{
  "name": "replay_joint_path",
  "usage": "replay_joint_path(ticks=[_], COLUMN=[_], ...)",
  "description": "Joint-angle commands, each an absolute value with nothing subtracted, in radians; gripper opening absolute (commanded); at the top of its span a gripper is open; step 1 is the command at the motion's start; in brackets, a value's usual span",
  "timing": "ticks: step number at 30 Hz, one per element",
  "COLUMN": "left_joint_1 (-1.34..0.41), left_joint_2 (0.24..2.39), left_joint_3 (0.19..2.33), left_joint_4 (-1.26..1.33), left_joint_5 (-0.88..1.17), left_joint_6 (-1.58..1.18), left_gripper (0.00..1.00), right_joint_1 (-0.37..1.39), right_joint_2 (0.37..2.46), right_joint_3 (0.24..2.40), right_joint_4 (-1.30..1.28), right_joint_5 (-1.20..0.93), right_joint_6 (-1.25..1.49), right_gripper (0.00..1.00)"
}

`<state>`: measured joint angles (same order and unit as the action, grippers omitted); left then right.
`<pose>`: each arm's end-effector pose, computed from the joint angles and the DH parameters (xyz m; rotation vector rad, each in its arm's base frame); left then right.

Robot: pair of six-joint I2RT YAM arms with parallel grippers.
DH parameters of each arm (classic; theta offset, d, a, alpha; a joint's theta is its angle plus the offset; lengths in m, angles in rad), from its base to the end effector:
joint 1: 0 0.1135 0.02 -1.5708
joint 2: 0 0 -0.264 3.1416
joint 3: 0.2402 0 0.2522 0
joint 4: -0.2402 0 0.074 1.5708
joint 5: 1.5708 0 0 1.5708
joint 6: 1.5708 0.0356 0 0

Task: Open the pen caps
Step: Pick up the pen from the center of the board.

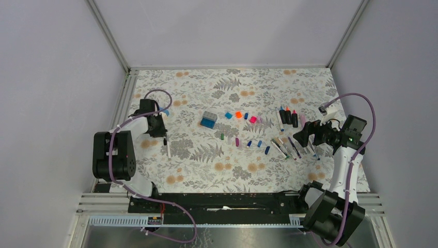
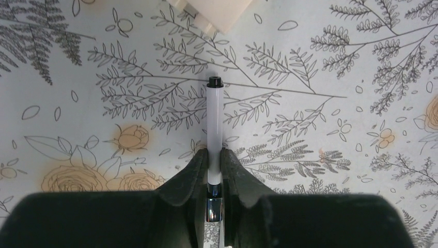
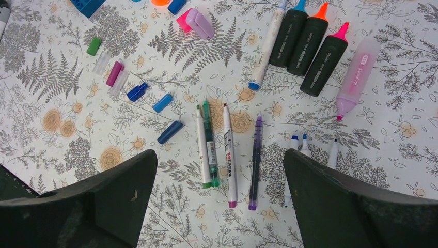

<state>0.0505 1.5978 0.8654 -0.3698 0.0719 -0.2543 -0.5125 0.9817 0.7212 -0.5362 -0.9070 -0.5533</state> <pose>0.2986 0.0125 0.1605 -0.3838 2.6506 -0.1609 0.1815 -0.0700 0.2593 -0.4412 2.0060 0.4285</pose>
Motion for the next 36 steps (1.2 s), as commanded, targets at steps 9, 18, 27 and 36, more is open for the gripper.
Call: replay_joint_path(ticks=[9, 18, 27, 36], left_joint_1=[0.039, -0.044, -0.259, -0.552], left_joint_2=[1.448, 1.290, 1.133, 1.229], left_joint_3=[0.832, 0.785, 0.596, 0.451], left_joint_4=[-0.358, -0.294, 0.041, 0.712], left_joint_5=[0.103, 0.296, 0.436, 0.448], left_joint_6=[-0.321, -0.435, -0.685, -0.883], left_gripper=[0.13, 0.11, 0.11, 0.11], right_joint_1=[-0.519, -0.518, -0.518, -0.325], right_joint_2=[0.967, 0.970, 0.968, 1.010], right_joint_3=[0.710, 0.703, 0.699, 0.739], right_joint_4=[-0.516, -0.527, -0.567, -0.671], right_joint_5=[-0.926, -0.991, -1.116, -1.222], right_joint_6=[-0.572, -0.586, -0.634, -0.706], right_gripper=[1.00, 1.00, 1.00, 1.00])
